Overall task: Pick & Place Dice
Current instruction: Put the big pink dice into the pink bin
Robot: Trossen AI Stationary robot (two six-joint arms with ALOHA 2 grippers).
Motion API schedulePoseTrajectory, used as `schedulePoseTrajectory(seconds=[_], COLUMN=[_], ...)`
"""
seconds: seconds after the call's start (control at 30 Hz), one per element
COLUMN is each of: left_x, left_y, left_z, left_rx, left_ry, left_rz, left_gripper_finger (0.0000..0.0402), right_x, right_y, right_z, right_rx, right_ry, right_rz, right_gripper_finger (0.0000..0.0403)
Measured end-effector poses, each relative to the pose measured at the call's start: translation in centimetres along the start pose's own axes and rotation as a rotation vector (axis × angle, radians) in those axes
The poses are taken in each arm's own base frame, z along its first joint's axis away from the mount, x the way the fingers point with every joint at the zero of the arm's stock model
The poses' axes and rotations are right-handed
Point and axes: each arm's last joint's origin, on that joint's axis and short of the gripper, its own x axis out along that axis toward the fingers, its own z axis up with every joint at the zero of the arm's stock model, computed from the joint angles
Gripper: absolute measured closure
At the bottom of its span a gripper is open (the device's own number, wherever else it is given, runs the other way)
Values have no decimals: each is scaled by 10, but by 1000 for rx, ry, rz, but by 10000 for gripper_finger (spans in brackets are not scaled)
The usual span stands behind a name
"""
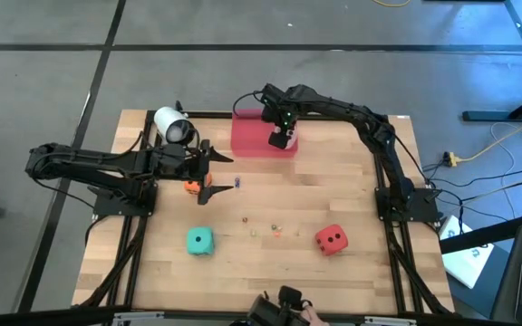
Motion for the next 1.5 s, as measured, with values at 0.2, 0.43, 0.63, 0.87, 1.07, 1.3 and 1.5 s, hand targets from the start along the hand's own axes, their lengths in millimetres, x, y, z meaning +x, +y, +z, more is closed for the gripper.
schedulePoseTrajectory(seconds=[0.2, 0.43, 0.63, 0.87, 1.07, 1.3, 1.5], left_x=[0, 0, 0, 0, 0, 0, 0], left_y=[0, 0, 0, 0, 0, 0, 0], left_z=[0, 0, 0, 0, 0, 0, 0], left_rx=[0, -4, -8, -12, -12, -12, -12], left_ry=[0, 0, 0, 1, 3, 3, 4], left_rz=[0, 0, 0, 1, 2, 2, 3], left_gripper_finger=[29, 29, 29, 29, 29, 29, 29], right_x=[8, 8, 8, 8, 8, 8, 2], right_y=[2, 4, 4, 4, 5, 5, 3], right_z=[1, 1, 2, 2, 2, 2, -1], right_rx=[-5, -10, -4, -8, -6, -12, -37], right_ry=[10, 12, 7, 8, 8, 13, 58], right_rz=[11, 12, 11, 12, 10, -5, -51], right_gripper_finger=[73, 45, 12, 31, 10, 5, 4])
